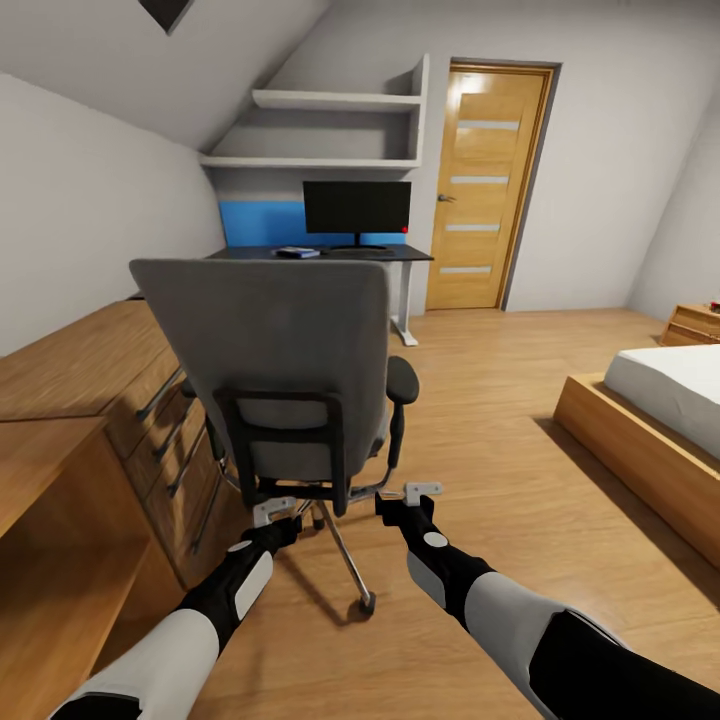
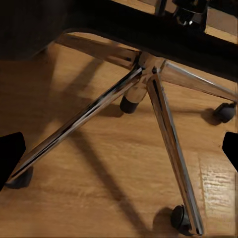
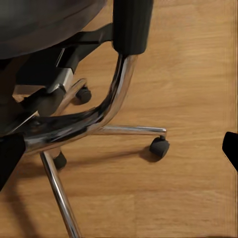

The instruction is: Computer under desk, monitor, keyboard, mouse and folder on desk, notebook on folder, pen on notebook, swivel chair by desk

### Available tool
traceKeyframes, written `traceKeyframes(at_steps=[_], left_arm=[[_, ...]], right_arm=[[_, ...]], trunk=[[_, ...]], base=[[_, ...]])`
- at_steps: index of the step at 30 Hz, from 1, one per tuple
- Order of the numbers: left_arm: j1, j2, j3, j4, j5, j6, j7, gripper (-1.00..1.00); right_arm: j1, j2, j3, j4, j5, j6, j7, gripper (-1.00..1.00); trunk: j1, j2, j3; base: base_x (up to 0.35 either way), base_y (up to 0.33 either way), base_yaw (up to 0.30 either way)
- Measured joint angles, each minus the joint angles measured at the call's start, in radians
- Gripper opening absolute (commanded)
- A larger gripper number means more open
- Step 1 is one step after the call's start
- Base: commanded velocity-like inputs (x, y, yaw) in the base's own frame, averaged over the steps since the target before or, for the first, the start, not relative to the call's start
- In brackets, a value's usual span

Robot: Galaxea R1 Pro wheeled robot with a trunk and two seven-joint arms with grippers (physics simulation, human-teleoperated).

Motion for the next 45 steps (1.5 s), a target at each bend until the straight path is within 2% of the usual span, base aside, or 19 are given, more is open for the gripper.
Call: traceKeyframes(at_steps=[11,23,45], left_arm=[[0.0,0.001,0.0,0.003,-0.001,-0.001,0.0,1.0],[0.0,0.002,-0.001,0.003,0.0,-0.001,0.0,1.0],[0.0,0.002,0.0,0.003,-0.004,-0.001,0.001,1.0]], right_arm=[[0.0,0.0,0.0,0.0,0.0,0.0,0.0,1.0],[0.0,0.0,0.0,0.0,0.0,0.0,0.0,1.0],[0.0,0.0,0.001,0.0,0.002,0.0,-0.001,1.0]], trunk=[[0.0,0.0,0.007],[-0.001,0.0,0.008],[0.0,0.0,0.008]], base=[[0.02,-0.001,-0.17],[0.261,-0.076,-0.054],[0.233,-0.232,0.0]])
